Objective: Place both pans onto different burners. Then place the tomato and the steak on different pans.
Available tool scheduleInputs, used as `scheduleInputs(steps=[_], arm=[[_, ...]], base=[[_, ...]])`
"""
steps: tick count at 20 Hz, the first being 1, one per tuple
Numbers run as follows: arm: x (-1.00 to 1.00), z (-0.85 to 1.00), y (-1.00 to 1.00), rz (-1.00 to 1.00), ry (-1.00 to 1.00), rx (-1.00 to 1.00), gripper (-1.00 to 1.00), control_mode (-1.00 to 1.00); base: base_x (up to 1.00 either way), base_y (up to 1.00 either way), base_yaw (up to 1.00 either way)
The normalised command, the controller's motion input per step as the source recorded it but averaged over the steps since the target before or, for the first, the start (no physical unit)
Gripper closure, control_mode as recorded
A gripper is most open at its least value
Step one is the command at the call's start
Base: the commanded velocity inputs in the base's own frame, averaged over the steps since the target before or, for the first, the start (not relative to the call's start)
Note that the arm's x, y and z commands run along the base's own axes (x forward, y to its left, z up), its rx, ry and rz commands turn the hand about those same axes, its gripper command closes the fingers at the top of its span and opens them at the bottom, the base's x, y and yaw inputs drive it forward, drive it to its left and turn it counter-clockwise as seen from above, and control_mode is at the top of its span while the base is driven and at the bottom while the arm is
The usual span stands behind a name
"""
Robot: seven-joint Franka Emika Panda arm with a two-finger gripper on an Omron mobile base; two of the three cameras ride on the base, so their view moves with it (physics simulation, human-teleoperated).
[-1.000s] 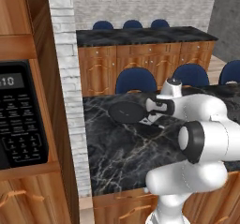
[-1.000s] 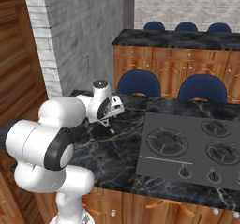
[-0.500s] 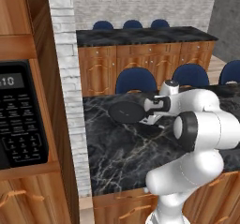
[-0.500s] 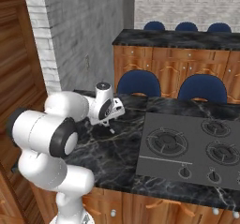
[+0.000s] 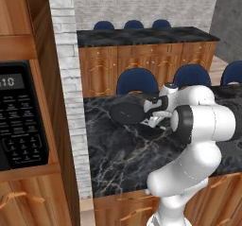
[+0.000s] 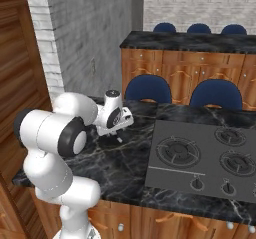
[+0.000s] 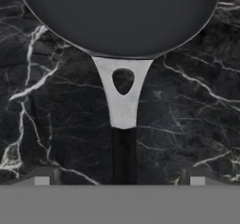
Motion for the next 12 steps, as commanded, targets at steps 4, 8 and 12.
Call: scheduleInputs(steps=[4,8,12], arm=[[0.15,-0.26,0.00,0.03,0.00,0.00,-1.00,-1.00],[0.08,-0.17,0.01,0.04,0.01,0.00,-1.00,-1.00],[0.14,-0.23,0.01,0.03,0.00,0.00,-1.00,-1.00]], base=[[0.00,0.00,0.00],[0.00,0.00,0.00],[0.00,0.00,0.00]])
